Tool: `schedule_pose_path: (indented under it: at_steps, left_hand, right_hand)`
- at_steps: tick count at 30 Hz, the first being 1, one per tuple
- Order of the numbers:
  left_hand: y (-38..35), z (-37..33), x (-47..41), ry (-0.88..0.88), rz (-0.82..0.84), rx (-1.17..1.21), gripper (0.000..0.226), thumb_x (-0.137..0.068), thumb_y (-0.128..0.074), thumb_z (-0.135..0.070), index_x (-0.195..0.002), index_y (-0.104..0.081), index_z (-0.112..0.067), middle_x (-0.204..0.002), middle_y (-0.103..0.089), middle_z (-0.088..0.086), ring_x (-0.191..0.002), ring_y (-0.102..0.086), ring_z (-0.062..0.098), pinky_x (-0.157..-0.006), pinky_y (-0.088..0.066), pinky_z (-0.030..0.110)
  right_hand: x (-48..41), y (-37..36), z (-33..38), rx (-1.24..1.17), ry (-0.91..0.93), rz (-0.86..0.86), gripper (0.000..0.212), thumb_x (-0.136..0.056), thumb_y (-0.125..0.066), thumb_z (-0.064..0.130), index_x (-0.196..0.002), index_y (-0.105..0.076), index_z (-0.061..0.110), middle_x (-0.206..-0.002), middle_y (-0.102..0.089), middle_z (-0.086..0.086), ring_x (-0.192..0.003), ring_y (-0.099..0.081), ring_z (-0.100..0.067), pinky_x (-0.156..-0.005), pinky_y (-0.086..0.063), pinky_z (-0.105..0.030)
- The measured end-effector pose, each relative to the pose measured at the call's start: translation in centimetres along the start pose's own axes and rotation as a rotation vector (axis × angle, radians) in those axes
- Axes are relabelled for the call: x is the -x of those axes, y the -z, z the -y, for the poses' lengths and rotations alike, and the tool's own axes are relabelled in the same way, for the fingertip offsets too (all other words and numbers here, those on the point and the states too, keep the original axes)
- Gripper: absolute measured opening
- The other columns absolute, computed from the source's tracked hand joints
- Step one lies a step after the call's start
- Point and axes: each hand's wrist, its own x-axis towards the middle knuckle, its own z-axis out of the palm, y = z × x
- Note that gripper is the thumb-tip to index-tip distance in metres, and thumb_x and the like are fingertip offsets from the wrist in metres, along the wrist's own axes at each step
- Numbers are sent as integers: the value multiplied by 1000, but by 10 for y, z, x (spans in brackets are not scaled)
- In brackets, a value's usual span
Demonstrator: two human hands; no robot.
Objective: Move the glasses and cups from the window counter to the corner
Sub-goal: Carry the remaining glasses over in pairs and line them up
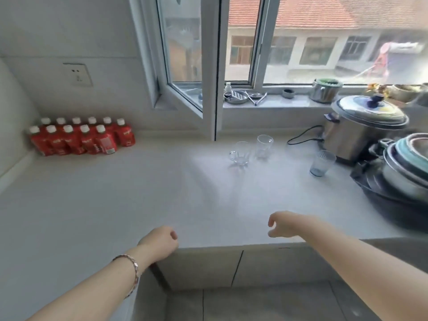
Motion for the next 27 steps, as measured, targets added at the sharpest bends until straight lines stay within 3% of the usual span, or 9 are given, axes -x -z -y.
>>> schedule_pose_path:
  at_steps: [6, 13, 18, 20, 23, 27]
  left_hand:
    - [39, -83, -96, -178, 47, -128, 31, -89, -48, -25, -116, -60, -17, -121, -64, 3, -111, -60, 22, -92, -45, 26]
    - [59, -176, -182, -312, 51, -115, 49, -91, -50, -25, -137, -39, -19, -139, -49, 4, -123, -51, 23, -101, -43, 31]
    - [60, -243, -249, -281, -13, -21, 70, -84, -59, -21, -145, -24, -20, -150, -30, 2, -124, -50, 24, -86, -44, 27]
    - [61, -269, -279, -266, -30, 16, 82, -80, -65, -20, -147, -18, -18, -153, -25, 2, -134, -39, 22, -98, -44, 31]
    - [62, -301, -323, -207, -28, -27, 97, -75, -71, -18, -150, -9, -17, -159, -11, 0, -144, -23, 22, -115, -30, 39]
    - [57, -323, -356, -135, 85, -144, 90, -77, -64, -10, -149, -11, -20, -158, -13, -3, -142, -28, 24, -110, -37, 36]
  right_hand:
    - [-48, 44, -38, -140, -106, 9, 48, -93, -50, 35, -134, -47, 11, -141, -48, -6, -128, -47, -26, -106, -38, -36]
    - [-126, 86, -87, -200, -124, 29, 49, -90, -52, 40, -134, -46, 17, -138, -50, -3, -127, -47, -22, -105, -38, -32]
    - [-193, 127, -134, -170, -42, 53, 48, -91, -52, 38, -135, -45, 18, -137, -52, -3, -126, -48, -23, -103, -39, -31]
    - [-221, 145, -157, -159, -3, 36, 47, -91, -51, 36, -134, -45, 18, -134, -53, -3, -127, -46, -23, -102, -39, -32]
    - [-257, 173, -186, -115, 66, 7, 46, -94, -48, 33, -136, -42, 18, -136, -50, -3, -126, -47, -23, -100, -39, -32]
    - [-304, 206, -205, -68, 195, -84, 46, -94, -48, 31, -138, -39, 20, -138, -46, -5, -125, -47, -23, -100, -41, -35]
